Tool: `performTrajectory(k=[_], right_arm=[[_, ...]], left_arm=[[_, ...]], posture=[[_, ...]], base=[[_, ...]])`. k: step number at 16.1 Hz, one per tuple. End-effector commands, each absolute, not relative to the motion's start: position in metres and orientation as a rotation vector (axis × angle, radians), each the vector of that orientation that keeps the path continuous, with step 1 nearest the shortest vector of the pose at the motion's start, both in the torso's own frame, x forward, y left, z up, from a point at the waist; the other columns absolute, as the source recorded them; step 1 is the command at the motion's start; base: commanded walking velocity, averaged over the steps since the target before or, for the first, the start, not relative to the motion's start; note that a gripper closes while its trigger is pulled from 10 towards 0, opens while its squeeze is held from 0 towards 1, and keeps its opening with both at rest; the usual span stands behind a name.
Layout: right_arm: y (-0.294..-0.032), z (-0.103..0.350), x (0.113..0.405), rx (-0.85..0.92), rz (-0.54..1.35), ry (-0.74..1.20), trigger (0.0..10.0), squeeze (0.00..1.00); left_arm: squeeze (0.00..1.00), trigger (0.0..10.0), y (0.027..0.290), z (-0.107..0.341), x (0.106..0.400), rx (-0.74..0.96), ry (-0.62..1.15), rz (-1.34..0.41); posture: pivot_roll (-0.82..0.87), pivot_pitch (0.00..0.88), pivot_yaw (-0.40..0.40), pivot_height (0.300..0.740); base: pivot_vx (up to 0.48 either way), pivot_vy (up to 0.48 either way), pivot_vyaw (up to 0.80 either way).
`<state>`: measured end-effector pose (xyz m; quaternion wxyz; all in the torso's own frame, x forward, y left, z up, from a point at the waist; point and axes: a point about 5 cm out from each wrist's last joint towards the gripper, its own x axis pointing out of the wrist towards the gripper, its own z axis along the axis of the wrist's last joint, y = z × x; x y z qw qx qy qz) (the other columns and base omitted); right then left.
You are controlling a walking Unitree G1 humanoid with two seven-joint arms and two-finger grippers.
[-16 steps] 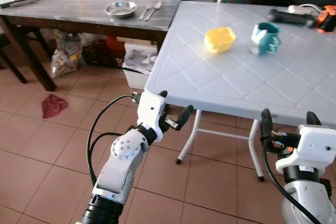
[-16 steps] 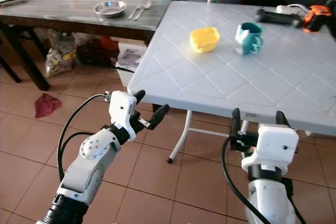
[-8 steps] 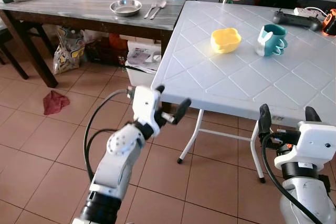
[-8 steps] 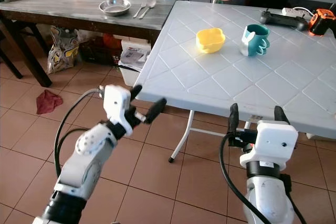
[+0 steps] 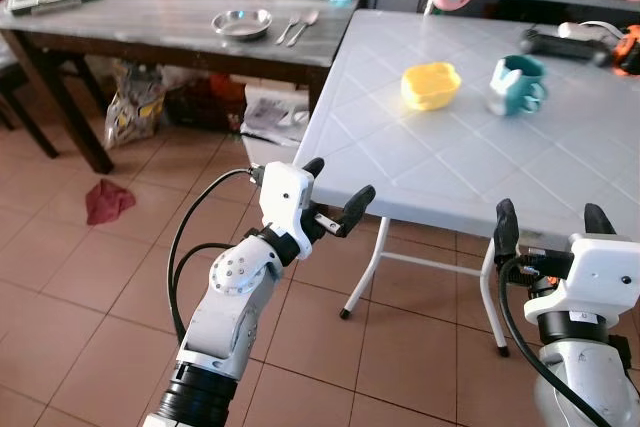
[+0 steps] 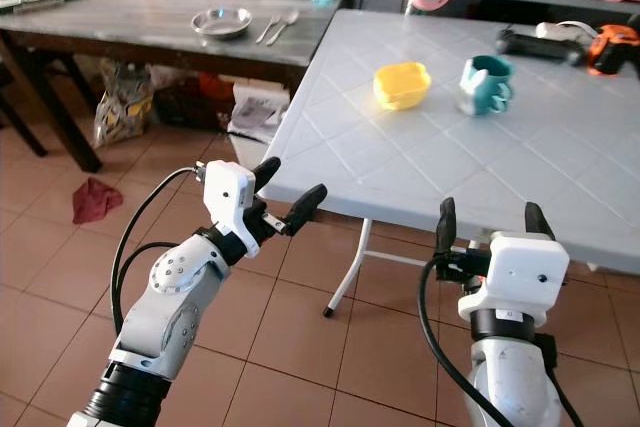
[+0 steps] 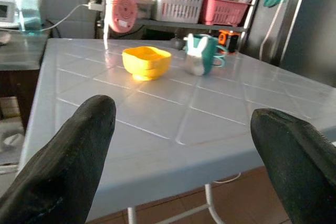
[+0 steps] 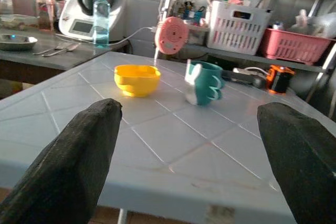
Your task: Setting the table
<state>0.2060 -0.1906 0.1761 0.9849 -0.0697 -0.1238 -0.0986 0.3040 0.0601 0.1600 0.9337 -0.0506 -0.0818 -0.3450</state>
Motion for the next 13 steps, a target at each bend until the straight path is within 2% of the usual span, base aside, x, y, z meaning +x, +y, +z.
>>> performTrajectory(k=[1, 13], right_arm=[[-0.1924, 0.1758, 0.2053, -0.144, -0.209, -0.251, 10.0, 0.0], [-0.1933, 0.1754, 0.2036, -0.151, -0.214, -0.247, 10.0, 0.0]], left_arm=[[0.0, 10.0, 0.0597, 0.1603, 0.3041, -0.102, -0.17, -0.712], [0.0, 10.0, 0.0569, 0.1574, 0.302, -0.098, -0.159, -0.727]], posture=[[-0.02, 0.095, 0.011, 0.714], [-0.02, 0.101, 0.009, 0.714]], base=[[0.341, 0.0, 0.0], [0.348, 0.0, 0.0]])
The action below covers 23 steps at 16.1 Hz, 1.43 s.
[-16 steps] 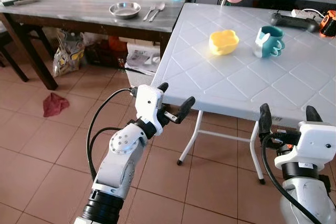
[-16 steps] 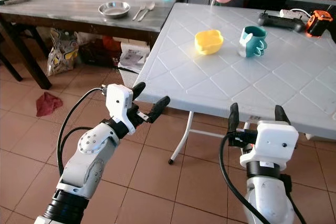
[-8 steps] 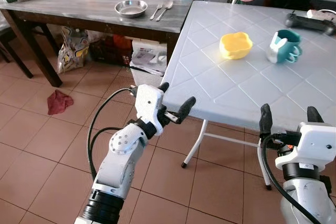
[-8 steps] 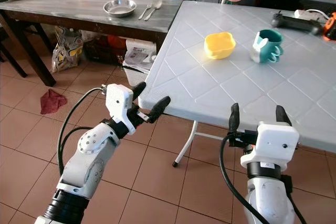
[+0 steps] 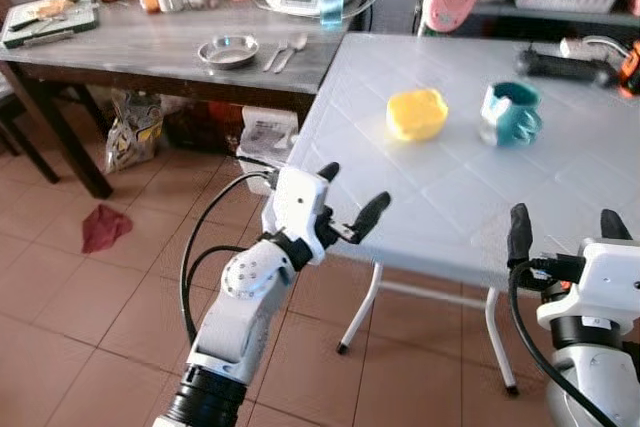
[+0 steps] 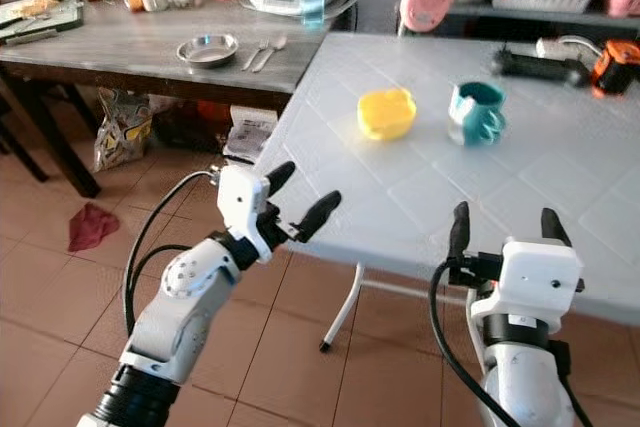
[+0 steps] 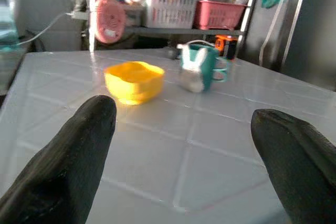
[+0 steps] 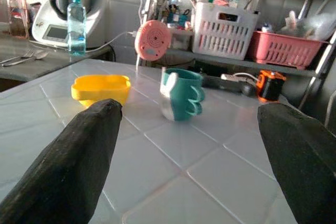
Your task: Setting the table
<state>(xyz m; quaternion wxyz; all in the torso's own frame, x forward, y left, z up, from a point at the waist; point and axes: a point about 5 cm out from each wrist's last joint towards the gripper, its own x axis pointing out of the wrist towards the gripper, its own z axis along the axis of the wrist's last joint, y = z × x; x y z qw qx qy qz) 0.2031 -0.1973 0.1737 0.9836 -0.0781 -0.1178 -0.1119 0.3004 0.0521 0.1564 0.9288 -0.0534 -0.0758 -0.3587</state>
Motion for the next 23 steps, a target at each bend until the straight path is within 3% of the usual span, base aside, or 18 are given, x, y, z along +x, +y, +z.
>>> performTrajectory(k=[1, 23], right_arm=[[-0.1935, 0.1752, 0.2037, -0.151, -0.213, -0.246, 10.0, 0.0], [-0.1909, 0.1749, 0.2037, -0.129, -0.213, -0.237, 10.0, 0.0]], left_arm=[[0.0, 10.0, 0.0567, 0.1573, 0.3019, -0.098, -0.158, -0.728], [0.0, 10.0, 0.0555, 0.1561, 0.3004, -0.101, -0.147, -0.736]], posture=[[-0.02, 0.101, 0.009, 0.714], [-0.02, 0.113, 0.013, 0.714]], base=[[0.349, 0.0, 0.0], [0.343, 0.0, 0.0]])
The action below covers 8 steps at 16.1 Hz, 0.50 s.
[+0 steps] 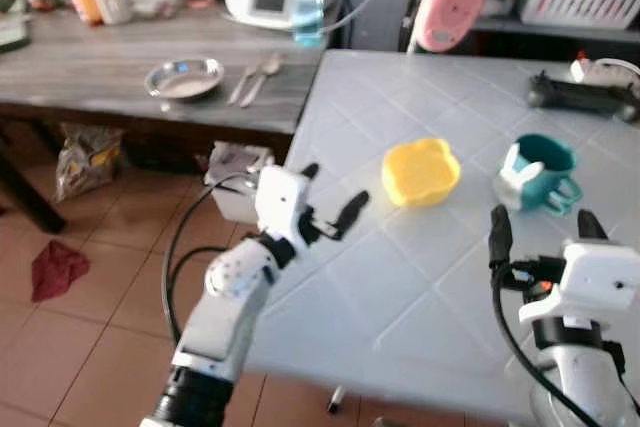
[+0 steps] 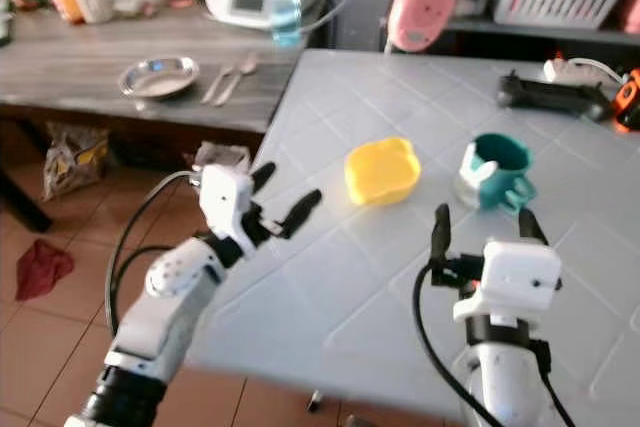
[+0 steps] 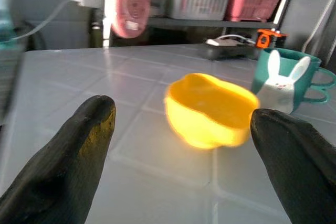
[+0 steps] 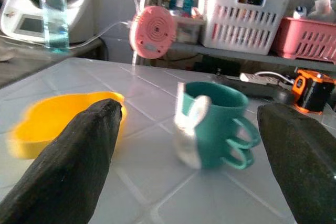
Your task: Setting the table
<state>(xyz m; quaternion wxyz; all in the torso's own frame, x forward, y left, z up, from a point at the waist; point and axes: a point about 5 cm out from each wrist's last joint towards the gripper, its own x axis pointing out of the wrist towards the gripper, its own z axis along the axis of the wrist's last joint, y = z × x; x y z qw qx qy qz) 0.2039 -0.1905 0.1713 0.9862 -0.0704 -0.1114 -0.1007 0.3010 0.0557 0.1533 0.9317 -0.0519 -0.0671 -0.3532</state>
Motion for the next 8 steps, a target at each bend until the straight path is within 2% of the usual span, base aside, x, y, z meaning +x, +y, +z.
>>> performTrajectory(k=[1, 5, 8], right_arm=[[-0.19, 0.177, 0.203, -0.129, -0.209, -0.241, 10.0, 0.0], [-0.187, 0.173, 0.197, -0.105, -0.158, -0.205, 10.0, 0.0], [-0.195, 0.166, 0.191, -0.115, -0.169, -0.168, 10.0, 0.0]], left_arm=[[0.0, 10.0, 0.055, 0.156, 0.3, -0.103, -0.145, -0.738], [0.0, 10.0, 0.059, 0.153, 0.299, -0.109, -0.12, -0.758], [0.0, 10.0, 0.059, 0.152, 0.3, -0.108, -0.111, -0.764]], posture=[[-0.02, 0.115, 0.012, 0.714], [-0.02, 0.118, 0.004, 0.714], [-0.02, 0.119, 0.005, 0.714]], base=[[0.304, 0.0, 0.0], [0.0, 0.0, 0.0], [0.0, 0.0, 0.0]])
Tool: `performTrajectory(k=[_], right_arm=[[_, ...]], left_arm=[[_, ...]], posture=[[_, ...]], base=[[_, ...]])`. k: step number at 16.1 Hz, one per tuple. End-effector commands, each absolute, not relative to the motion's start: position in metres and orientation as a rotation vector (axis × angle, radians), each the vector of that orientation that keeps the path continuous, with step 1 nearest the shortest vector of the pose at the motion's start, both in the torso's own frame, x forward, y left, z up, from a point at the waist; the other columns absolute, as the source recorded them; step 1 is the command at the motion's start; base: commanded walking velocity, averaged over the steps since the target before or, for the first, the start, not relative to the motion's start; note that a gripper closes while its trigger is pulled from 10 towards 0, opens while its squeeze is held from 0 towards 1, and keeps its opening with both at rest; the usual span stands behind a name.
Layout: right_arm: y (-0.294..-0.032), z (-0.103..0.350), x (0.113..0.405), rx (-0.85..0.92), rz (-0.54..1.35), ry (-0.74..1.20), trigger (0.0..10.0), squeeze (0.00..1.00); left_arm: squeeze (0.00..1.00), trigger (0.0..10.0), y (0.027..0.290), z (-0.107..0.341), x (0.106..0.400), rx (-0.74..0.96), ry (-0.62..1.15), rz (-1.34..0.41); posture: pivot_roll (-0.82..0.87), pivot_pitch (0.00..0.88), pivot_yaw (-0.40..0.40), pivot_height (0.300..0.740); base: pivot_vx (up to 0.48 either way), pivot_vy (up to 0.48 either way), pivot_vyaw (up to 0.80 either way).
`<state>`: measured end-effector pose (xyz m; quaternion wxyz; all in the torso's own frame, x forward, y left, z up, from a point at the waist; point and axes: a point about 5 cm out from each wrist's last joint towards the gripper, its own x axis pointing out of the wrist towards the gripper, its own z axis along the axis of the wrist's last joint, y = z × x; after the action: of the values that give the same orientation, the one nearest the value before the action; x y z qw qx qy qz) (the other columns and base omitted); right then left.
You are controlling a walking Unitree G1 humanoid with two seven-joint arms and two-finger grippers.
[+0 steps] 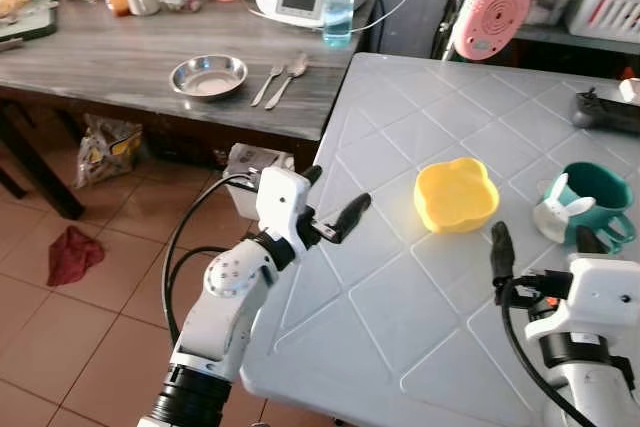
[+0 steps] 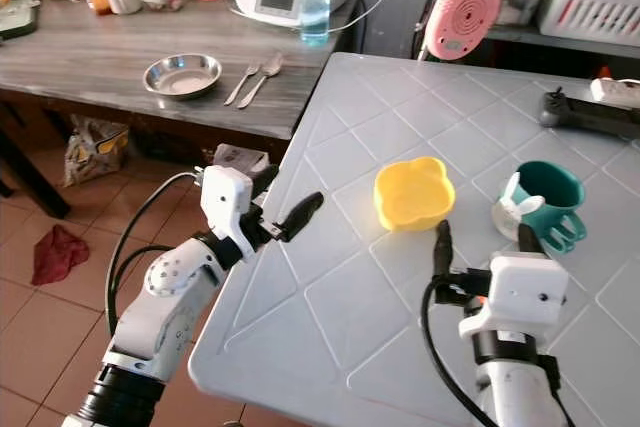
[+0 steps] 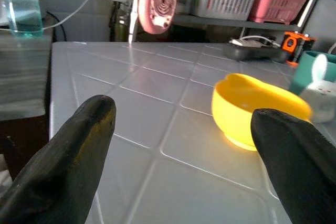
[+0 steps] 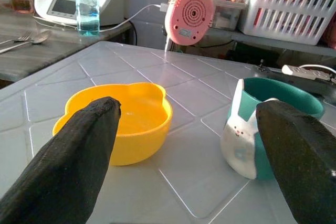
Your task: Setting the table
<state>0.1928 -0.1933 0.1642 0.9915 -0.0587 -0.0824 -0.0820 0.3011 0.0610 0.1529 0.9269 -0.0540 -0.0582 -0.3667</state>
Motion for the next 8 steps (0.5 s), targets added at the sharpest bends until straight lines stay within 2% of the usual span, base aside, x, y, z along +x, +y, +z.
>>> performTrajectory(k=[1, 4, 8], right_arm=[[-0.194, 0.167, 0.192, -0.114, -0.167, -0.167, 10.0, 0.0], [-0.186, 0.166, 0.19, -0.078, -0.115, -0.15, 10.0, 0.0], [-0.181, 0.164, 0.168, -0.06, -0.093, -0.099, 10.0, 0.0]], left_arm=[[0.0, 10.0, 0.058, 0.152, 0.3, -0.11, -0.109, -0.773], [0.0, 10.0, 0.054, 0.154, 0.305, -0.12, -0.092, -0.791], [0.0, 10.0, 0.038, 0.154, 0.316, -0.156, -0.058, -0.835]], posture=[[-0.03, 0.117, 0.008, 0.714], [-0.03, 0.121, 0.012, 0.714], [-0.09, 0.145, 0.029, 0.714]], base=[[0.0, 0.0, 0.0], [0.0, 0.0, 0.0], [0.0, 0.0, 0.0]])
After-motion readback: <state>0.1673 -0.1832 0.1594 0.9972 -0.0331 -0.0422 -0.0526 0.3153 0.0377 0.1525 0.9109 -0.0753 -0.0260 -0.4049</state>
